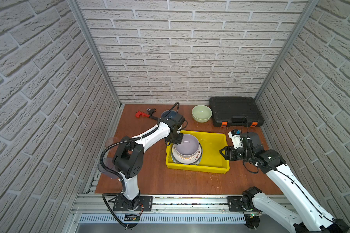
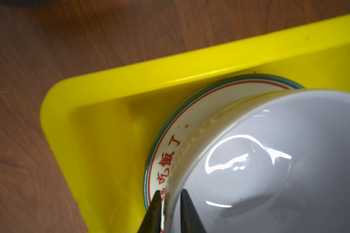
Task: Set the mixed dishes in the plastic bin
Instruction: 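Lower the lavender bowl onto the sunburst plate and open the left gripper, then grip opposite bin walls with both grippers and shift the bin nearer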
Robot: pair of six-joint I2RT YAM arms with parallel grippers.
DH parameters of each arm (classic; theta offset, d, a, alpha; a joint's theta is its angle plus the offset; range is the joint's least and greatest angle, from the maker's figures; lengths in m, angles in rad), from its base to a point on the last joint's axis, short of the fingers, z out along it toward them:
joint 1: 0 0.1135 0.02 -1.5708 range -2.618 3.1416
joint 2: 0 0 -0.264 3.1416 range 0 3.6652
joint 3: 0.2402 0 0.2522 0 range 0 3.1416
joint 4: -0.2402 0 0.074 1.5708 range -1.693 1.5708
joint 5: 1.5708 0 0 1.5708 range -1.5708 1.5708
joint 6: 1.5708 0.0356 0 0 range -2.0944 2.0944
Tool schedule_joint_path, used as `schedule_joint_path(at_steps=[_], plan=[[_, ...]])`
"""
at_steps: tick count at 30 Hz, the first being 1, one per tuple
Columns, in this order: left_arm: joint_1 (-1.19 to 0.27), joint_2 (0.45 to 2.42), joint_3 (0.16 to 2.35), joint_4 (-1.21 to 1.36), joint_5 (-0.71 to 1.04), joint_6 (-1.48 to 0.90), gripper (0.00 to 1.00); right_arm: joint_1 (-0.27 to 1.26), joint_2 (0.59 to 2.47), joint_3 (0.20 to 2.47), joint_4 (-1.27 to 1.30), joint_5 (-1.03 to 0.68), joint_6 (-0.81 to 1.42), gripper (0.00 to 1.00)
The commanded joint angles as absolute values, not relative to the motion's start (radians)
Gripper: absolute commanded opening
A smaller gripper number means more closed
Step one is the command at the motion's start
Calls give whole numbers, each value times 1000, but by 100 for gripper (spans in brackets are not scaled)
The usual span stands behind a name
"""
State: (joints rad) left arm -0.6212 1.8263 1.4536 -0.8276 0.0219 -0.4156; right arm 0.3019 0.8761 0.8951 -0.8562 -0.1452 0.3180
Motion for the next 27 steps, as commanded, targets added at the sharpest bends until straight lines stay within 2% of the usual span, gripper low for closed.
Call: schedule_joint_path(at_steps=[1,7,10,14,19,27], plan=[[-609,1802,1470,-804,50,-407,22,302,879,888,-825,-130,325,66],[-605,1752,1458,-812,51,-419,28,301,887,890,-829,-103,327,66],[-603,1677,1441,-814,39,-438,38,302,913,899,-844,-35,341,65],[-600,1569,1402,-841,11,-463,46,301,967,904,-849,-1,343,61],[-600,1433,1270,-861,7,-502,46,301,1031,896,-873,25,364,61],[-624,1277,1031,-788,63,-562,41,301,1015,839,-908,65,414,60]])
